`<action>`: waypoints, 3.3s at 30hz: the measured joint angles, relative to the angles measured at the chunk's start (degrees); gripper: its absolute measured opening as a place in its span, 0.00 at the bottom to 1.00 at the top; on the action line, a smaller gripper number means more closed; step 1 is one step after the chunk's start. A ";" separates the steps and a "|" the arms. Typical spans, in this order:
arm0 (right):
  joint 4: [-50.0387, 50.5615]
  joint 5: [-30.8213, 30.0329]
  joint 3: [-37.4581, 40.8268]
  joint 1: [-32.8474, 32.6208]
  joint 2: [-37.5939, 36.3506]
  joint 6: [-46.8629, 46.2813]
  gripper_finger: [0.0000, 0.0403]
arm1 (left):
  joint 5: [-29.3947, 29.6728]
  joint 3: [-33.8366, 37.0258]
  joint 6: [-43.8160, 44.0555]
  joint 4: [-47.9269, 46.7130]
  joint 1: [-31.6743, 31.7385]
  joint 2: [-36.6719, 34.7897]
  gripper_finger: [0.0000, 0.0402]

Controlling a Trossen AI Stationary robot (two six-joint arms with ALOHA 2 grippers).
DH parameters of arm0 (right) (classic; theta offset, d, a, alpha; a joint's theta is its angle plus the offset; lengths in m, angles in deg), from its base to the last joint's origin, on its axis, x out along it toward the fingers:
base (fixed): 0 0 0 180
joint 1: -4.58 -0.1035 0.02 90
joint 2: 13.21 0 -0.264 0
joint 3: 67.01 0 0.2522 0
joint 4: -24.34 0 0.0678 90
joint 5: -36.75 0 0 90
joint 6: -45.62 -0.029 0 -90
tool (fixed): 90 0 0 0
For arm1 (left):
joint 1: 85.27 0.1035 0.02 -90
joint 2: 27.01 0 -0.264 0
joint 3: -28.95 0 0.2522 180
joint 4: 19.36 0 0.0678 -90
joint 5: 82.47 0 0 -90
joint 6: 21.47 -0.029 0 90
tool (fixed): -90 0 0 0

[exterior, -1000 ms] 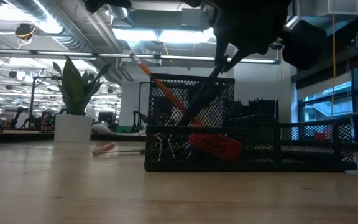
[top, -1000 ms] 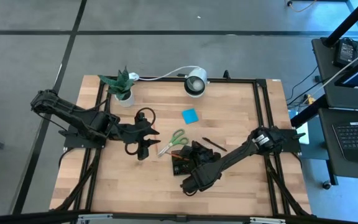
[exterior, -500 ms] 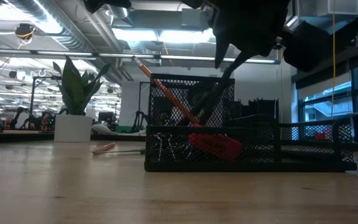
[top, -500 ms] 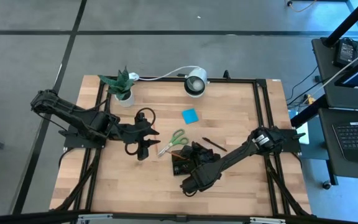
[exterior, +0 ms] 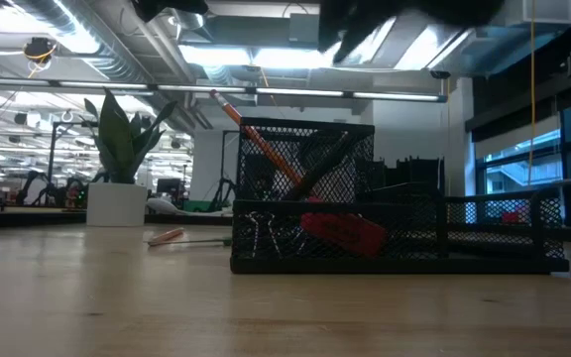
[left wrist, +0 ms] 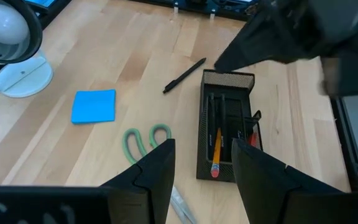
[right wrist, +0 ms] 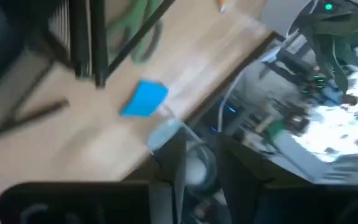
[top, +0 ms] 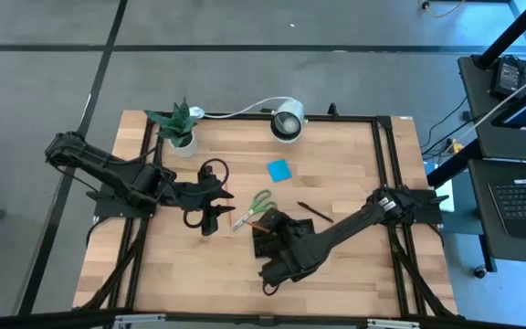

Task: Pick and place office supplies into organizer
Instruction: Put the black pen into the desk organizer

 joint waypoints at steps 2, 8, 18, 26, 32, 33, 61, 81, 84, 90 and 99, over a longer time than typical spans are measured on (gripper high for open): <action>0.06 3.10 -3.75 0.00 -0.01 -3.61 0.22 | -0.02 0.00 0.00 0.00 0.00 -0.01 0.38; -0.94 14.12 -12.14 0.87 -2.66 -17.03 0.22 | -0.04 0.00 0.00 -0.01 0.00 -0.01 0.38; 0.03 30.36 -7.20 7.65 -19.35 -40.84 0.35 | -3.04 0.00 0.17 -0.28 -0.02 0.00 0.38; 0.06 23.18 3.50 11.06 -29.07 -42.32 0.55 | -3.04 0.00 5.70 -2.41 -0.02 0.00 0.38; -0.10 24.78 16.14 14.07 -35.17 -44.09 0.58 | -3.03 0.00 16.39 -7.05 -0.02 0.00 0.38; -0.74 26.43 18.73 15.14 -36.22 -44.31 0.58 | -3.02 0.00 17.45 -7.88 -0.02 0.00 0.38; -54.46 52.42 66.17 30.14 -38.74 -40.95 0.57 | -2.27 0.00 17.53 -10.73 -0.02 0.00 0.38; -52.93 48.77 63.07 30.05 -25.96 -48.37 0.49 | -1.73 0.00 17.94 -11.50 -0.02 0.00 0.38; -53.00 47.56 63.04 30.03 -25.14 -49.69 0.49 | -1.71 0.00 17.94 -11.51 -0.01 0.00 0.38; -52.96 47.52 62.80 30.03 -23.33 -51.53 0.49 | -1.71 0.00 17.95 -11.54 -0.01 0.00 0.38; -52.61 48.47 62.83 30.03 -22.76 -58.45 0.42 | -1.79 0.00 17.97 -11.54 -0.02 0.00 0.38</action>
